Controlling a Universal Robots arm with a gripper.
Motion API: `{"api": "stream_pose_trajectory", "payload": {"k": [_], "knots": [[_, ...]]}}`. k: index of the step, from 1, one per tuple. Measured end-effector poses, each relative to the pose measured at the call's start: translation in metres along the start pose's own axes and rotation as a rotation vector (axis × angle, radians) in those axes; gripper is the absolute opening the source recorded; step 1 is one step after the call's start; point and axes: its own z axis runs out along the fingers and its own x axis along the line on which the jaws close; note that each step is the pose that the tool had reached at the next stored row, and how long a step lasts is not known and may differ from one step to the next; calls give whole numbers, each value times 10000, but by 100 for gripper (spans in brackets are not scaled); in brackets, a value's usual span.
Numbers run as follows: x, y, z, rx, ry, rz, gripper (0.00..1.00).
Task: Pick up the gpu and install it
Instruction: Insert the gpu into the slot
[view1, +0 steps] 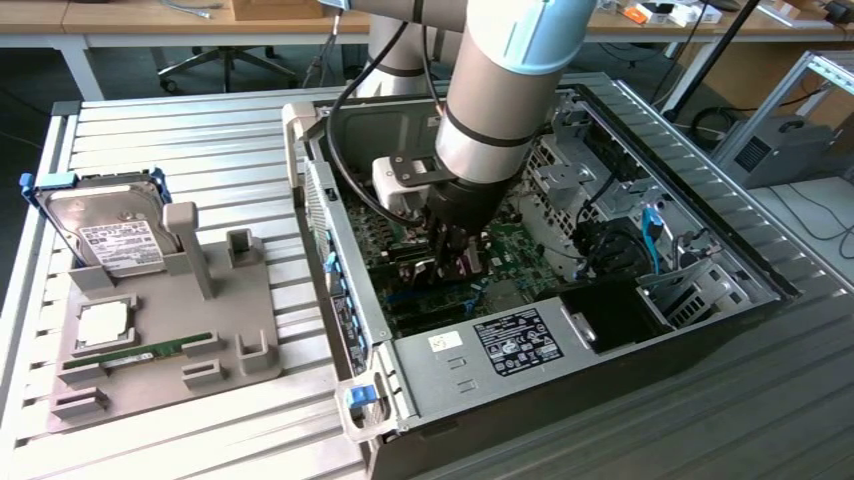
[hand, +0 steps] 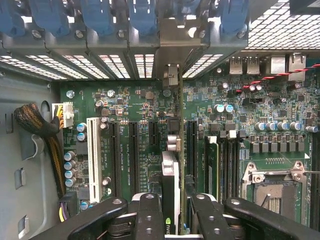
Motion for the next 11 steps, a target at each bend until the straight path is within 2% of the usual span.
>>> {"api": "stream_pose_trajectory", "payload": {"k": [11], "knots": [[1, 0, 25, -1, 1, 0, 27]]}}
